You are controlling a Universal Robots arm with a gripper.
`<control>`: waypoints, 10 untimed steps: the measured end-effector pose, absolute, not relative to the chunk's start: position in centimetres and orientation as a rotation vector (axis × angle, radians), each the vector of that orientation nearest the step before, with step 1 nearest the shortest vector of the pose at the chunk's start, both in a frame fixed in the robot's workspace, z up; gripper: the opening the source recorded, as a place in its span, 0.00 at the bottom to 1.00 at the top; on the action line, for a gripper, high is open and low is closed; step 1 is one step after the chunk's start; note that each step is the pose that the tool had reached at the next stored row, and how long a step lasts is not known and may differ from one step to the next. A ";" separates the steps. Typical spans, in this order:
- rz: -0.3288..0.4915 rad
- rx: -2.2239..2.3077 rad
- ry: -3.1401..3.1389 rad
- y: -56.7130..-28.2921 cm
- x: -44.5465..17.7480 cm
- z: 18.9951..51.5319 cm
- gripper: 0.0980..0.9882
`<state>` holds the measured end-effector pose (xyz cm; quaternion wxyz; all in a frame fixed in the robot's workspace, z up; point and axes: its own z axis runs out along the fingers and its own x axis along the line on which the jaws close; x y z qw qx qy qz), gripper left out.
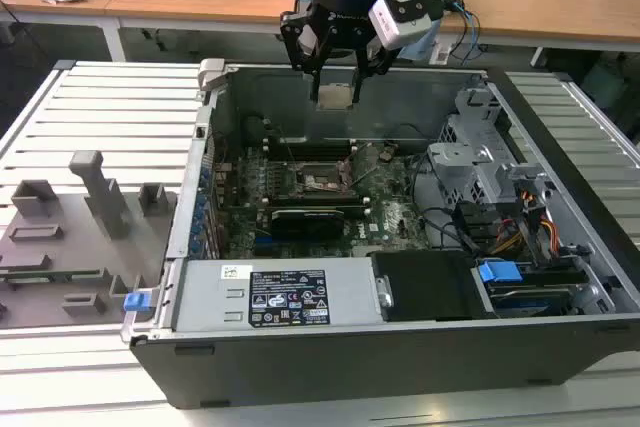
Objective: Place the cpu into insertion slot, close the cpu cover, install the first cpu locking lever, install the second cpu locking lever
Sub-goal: 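Place the cpu into insertion slot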
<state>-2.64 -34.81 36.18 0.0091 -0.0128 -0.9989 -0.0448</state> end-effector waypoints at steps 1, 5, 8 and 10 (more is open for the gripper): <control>-0.140 -0.046 -3.120 -34.8 -2.6 36.2 0.48; -0.141 -0.093 -3.120 -34.8 -2.6 36.2 0.48; -0.141 -0.120 -3.120 -34.8 -2.6 36.2 0.48; -0.141 -0.137 -3.120 -34.8 -2.6 36.2 0.48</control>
